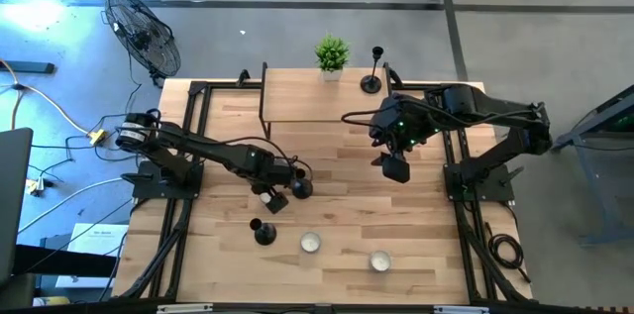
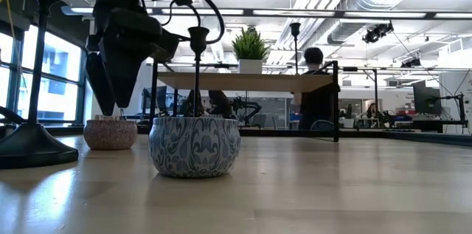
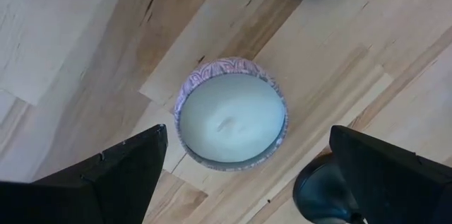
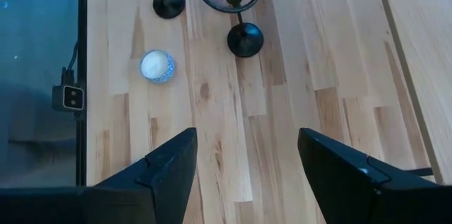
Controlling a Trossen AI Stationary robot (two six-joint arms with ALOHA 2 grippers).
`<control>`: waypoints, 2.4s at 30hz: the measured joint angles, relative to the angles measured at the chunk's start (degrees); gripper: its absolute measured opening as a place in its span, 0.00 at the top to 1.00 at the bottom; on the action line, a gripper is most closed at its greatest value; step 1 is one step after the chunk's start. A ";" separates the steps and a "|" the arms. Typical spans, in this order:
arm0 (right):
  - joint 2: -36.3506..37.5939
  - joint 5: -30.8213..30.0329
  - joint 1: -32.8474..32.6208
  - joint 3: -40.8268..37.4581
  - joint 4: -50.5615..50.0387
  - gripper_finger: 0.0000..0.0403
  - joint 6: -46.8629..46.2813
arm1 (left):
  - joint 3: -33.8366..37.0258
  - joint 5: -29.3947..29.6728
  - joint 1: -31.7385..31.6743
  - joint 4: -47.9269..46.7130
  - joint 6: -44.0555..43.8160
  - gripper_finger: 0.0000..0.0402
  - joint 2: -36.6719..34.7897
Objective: Pick & Place candle stick holders
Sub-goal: Put the purple pink scented candle on the shelf
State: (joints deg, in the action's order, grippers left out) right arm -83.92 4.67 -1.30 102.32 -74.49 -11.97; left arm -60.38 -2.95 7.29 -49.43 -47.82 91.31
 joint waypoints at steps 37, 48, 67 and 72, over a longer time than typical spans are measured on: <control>0.01 0.24 0.00 0.00 0.73 0.40 -0.95 | 0.16 2.53 0.98 0.57 -10.92 0.04 3.24; 0.00 0.26 0.00 0.00 1.48 0.40 -1.29 | 0.04 2.34 0.98 1.91 -9.02 0.04 4.50; 0.00 0.26 0.02 0.00 1.92 0.40 -0.87 | 0.09 3.54 0.98 1.34 -9.04 0.04 4.50; 0.00 0.26 0.02 0.00 1.94 0.40 -0.90 | 0.09 3.95 0.98 1.36 -9.04 0.04 4.50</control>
State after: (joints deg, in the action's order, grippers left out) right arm -83.92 4.93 -1.28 102.32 -72.55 -12.86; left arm -60.29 0.99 8.27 -48.07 -56.86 95.81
